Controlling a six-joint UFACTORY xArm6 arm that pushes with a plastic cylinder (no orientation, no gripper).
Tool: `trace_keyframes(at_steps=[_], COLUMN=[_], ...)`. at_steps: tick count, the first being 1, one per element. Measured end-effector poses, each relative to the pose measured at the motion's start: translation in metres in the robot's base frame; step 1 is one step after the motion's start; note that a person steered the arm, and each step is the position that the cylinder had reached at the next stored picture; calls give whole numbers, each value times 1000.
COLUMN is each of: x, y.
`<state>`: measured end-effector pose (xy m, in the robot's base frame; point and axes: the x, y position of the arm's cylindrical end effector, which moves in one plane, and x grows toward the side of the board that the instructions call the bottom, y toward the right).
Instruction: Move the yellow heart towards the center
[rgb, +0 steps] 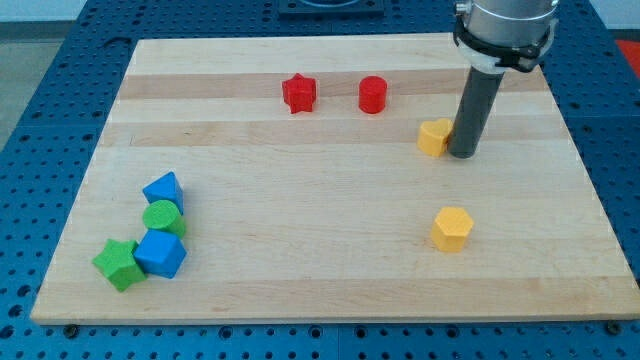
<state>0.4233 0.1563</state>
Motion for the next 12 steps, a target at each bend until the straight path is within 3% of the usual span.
trace_keyframes(at_steps=[3, 4, 5, 7, 8, 10, 11, 12], x=[-23, 19, 35, -2, -13, -7, -21, -21], y=[51, 15, -25, 40, 9, -109, -61, -56])
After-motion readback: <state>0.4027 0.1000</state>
